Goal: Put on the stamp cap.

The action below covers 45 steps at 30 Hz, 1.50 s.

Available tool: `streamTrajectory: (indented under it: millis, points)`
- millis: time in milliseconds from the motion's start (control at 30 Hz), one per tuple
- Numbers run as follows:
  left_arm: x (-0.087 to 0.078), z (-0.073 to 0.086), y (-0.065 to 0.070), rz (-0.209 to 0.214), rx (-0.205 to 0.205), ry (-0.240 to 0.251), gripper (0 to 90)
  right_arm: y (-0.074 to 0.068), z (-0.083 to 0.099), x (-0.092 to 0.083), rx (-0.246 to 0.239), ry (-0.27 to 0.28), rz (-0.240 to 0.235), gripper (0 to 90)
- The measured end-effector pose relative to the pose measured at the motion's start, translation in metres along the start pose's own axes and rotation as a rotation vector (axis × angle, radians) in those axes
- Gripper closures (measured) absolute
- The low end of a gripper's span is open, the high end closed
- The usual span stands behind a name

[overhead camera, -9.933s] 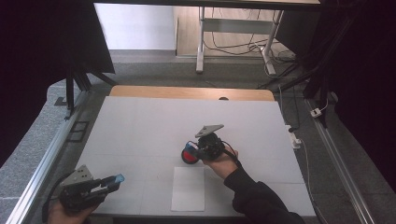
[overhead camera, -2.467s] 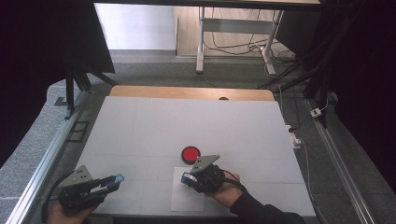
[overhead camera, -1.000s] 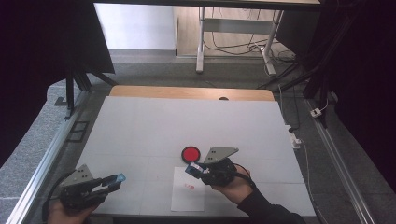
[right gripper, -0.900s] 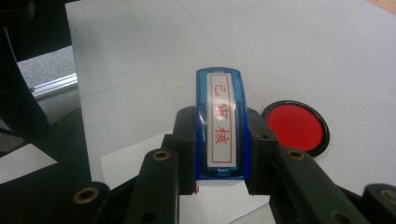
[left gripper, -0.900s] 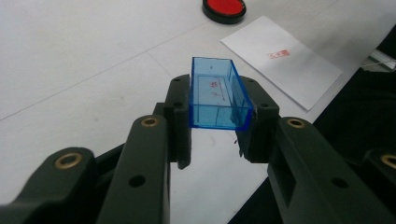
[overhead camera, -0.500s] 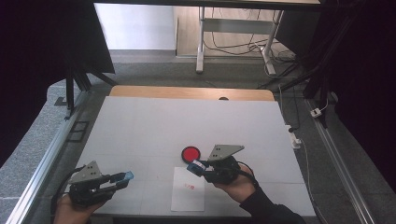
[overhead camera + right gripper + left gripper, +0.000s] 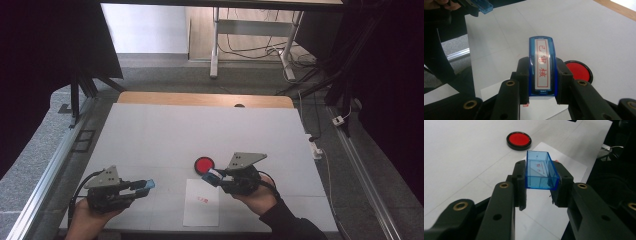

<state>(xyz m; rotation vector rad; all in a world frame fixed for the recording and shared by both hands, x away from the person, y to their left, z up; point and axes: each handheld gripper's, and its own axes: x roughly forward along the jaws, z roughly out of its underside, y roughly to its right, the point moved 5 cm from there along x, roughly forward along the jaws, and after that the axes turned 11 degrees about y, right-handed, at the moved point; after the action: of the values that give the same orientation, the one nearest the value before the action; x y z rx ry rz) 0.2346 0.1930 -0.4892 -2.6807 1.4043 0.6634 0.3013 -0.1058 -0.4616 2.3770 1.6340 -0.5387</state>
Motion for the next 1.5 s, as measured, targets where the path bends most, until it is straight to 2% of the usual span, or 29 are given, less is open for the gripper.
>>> streamTrajectory:
  millis: [267,600,867,1167,1500]
  points:
    - [0.015,-0.006,0.002,0.061,0.011,-0.007,67.9,0.000,-0.003,-0.003,-0.009,0.019,-0.015,70.6]
    - [0.036,-0.017,0.006,0.163,0.051,0.017,67.9,0.001,-0.005,-0.005,-0.008,0.030,-0.030,70.6]
    - [0.049,-0.021,0.004,0.231,0.057,0.032,67.9,0.002,-0.006,-0.007,-0.007,0.035,-0.043,70.6]
    - [0.063,-0.026,0.006,0.298,0.108,0.037,67.9,0.002,-0.008,-0.007,-0.010,0.031,-0.057,70.6]
    - [0.078,-0.028,0.012,0.362,0.169,0.042,67.9,0.000,-0.012,-0.009,-0.018,0.054,-0.074,70.6]
